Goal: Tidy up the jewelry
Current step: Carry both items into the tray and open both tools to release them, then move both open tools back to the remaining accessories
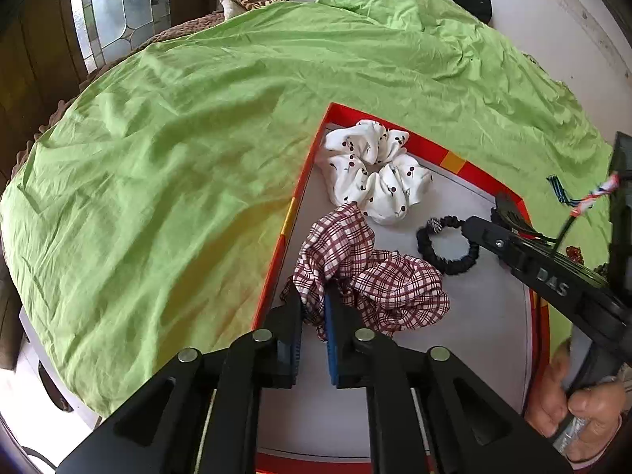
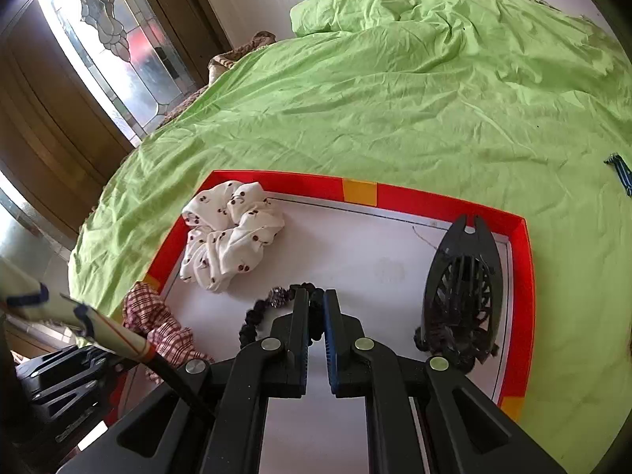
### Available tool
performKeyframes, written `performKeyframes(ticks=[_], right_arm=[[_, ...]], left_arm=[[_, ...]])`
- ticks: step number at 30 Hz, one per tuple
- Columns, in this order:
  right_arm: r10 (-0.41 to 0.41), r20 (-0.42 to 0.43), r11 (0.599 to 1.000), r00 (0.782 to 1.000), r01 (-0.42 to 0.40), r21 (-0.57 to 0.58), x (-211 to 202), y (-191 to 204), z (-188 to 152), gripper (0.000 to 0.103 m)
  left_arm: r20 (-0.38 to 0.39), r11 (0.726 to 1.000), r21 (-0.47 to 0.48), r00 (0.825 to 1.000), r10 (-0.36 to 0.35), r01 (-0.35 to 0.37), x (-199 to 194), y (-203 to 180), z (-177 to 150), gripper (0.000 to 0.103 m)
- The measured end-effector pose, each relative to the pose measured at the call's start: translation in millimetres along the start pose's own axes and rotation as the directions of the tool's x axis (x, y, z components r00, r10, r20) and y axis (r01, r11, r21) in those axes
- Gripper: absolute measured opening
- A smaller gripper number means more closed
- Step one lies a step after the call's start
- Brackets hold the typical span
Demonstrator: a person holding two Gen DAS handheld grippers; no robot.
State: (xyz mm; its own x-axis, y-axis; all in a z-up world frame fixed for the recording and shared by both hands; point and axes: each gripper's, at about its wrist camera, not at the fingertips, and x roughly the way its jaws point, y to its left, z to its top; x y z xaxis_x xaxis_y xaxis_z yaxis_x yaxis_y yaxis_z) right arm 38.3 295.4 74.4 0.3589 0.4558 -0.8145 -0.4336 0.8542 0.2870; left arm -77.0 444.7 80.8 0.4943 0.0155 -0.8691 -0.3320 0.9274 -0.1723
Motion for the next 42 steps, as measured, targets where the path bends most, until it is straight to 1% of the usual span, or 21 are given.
performKeyframes(ticks=[3, 5, 7, 8, 11, 12, 17, 20, 22, 23, 27, 33, 36, 42], right_arm=[[-0.005, 0.009, 1.0, 1.0, 0.005, -0.018, -1.2, 1.3, 1.2, 0.013], [-0.008, 0.014, 1.0, 1.0, 0.008, -0.03, -5.3, 3.1, 0.9, 0.027], [-0.009, 0.031, 0.999, 0.999, 0.011, -0.041, -14.4, 6.1, 0.1, 0.035], [-0.01, 0.04, 0.999, 0.999, 0.013, -0.05, -19.6, 7.9, -1.0, 0.037], [-0.014, 0.068, 0.996, 0.998, 0.021, -0.091, -38.1, 14.5, -5.4, 0.037], [-0.021, 0.077, 0.994, 0.997, 0.029, -0.104, -44.8, 16.2, -7.5, 0.038], [-0.056, 0.12, 0.989, 0.991, 0.072, -0.126, -78.2, 16.5, -18.5, 0.047], [-0.092, 0.148, 0.987, 0.985, 0.109, -0.118, -100.0, 9.3, -26.4, 0.048], [-0.115, 0.165, 0.985, 0.979, 0.134, -0.107, -114.5, 1.7, -32.2, 0.05], [-0.133, 0.172, 0.983, 0.976, 0.152, -0.102, -121.5, -2.8, -35.4, 0.051], [-0.204, 0.194, 0.971, 0.959, 0.224, -0.086, -144.6, -19.7, -49.4, 0.053], [-0.31, 0.205, 0.944, 0.928, 0.326, -0.045, -174.3, -54.2, -71.2, 0.056], [-0.352, 0.202, 0.932, 0.914, 0.363, -0.02, -186.3, -72.7, -80.7, 0.057], [-0.405, 0.185, 0.913, 0.895, 0.407, 0.027, -200.5, -106.9, -99.0, 0.057]], left_arm=[[0.007, 1.0, -0.012, 1.0, -0.005, 0.005, -5.1, 3.0, -0.8, 0.018], [0.017, 1.0, -0.025, 1.0, -0.007, 0.008, -11.2, 4.2, -2.2, 0.024], [0.033, 0.999, -0.034, 0.999, -0.014, 0.015, -20.5, 4.2, -4.6, 0.025], [0.04, 0.999, -0.035, 0.999, -0.015, 0.016, -25.0, 4.1, -5.8, 0.028], [0.07, 0.999, -0.042, 0.997, -0.012, 0.015, -42.4, 2.6, -10.4, 0.036], [0.082, 0.999, -0.044, 0.997, -0.01, 0.014, -48.7, 2.1, -12.6, 0.037], [0.137, 0.999, -0.053, 0.991, 0.012, -0.005, -79.8, -3.3, -24.1, 0.038], [0.167, 0.999, -0.047, 0.986, 0.029, -0.021, -97.0, -9.8, -31.1, 0.039], [0.183, 0.999, -0.041, 0.983, 0.033, -0.026, -105.5, -14.8, -35.9, 0.042], [0.19, 0.999, -0.037, 0.981, 0.033, -0.027, -109.1, -17.4, -37.5, 0.043], [0.205, 0.999, -0.016, 0.978, 0.037, -0.034, -122.3, -32.3, -48.1, 0.044], [0.209, 0.999, 0.025, 0.978, 0.025, -0.031, -132.8, -62.7, -60.2, 0.044], [0.212, 0.998, 0.059, 0.977, 0.018, -0.031, -136.3, -80.5, -65.0, 0.044], [0.226, 0.988, 0.142, 0.974, 0.019, -0.052, -139.3, -122.4, -75.0, 0.046]])
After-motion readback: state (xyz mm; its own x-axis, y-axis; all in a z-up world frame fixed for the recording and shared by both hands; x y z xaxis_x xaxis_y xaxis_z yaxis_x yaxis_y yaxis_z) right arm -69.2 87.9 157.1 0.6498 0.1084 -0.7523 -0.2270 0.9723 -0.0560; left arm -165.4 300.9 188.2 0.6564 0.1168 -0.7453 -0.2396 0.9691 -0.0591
